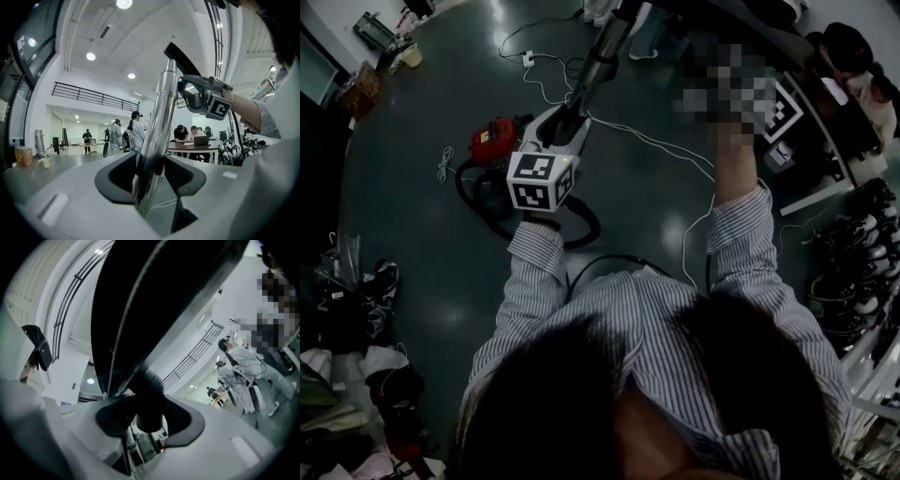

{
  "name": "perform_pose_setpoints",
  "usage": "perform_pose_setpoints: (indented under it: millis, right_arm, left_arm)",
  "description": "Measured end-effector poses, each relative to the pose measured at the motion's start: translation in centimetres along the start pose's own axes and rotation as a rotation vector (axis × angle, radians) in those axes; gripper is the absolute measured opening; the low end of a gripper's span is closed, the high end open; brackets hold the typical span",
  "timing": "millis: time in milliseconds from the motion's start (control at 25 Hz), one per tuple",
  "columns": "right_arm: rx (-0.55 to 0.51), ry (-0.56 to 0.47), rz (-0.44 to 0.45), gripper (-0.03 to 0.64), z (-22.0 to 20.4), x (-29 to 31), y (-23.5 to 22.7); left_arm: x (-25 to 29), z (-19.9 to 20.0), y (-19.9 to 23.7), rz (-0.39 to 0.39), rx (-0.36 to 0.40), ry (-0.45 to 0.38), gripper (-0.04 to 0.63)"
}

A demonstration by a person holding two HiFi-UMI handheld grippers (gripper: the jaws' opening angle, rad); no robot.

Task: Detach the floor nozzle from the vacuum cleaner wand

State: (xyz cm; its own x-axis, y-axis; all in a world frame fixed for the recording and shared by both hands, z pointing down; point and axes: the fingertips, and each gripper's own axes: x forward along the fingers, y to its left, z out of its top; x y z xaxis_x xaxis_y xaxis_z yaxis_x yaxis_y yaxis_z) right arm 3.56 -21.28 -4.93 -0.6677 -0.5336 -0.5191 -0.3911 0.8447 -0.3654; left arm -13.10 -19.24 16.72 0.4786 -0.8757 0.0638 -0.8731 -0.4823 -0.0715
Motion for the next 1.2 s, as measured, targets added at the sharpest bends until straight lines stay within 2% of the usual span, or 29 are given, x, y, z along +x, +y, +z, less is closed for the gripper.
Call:
perform_pose_setpoints:
  millis: [120, 360, 560, 720, 800, 960, 1200]
  right_arm:
    - [0.058, -0.013, -0.030, 0.178, -1.2, -1.1, -1.3]
    - [0.091, 0.030, -0.092, 0.178, -4.1, -3.5, -3.5]
    - [0.053, 0.058, -0.163, 0.178, -5.6, -5.3, -4.8]
    - [-0.010, 0.180, -0.253, 0.178, -9.4, -6.3, -5.5]
    - [-0.004, 0.228, -0.257, 0.178, -11.2, -6.8, -5.7]
    - [0.045, 0.260, -0.250, 0.178, -13.5, -7.5, -5.8]
    - [0.076, 0.275, -0.243, 0.178, -14.5, -7.6, -5.4]
  left_arm:
    - [-0.3, 0.2, 0.5, 0.014, -0.016, -0.008, 0.196]
    - [-1.6, -0.1, 2.0, 0.069, -0.046, -0.013, 0.198]
    - [-2.9, -1.2, 3.7, 0.136, -0.079, -0.003, 0.200]
    - [-3.7, -1.4, 4.2, 0.169, -0.112, -0.009, 0.202]
    - [-3.7, -1.3, 4.3, 0.177, -0.123, -0.005, 0.202]
    - [-3.6, -0.2, 4.7, 0.162, -0.103, -0.003, 0.202]
    - [-4.0, 1.3, 5.1, 0.172, -0.082, -0.018, 0.202]
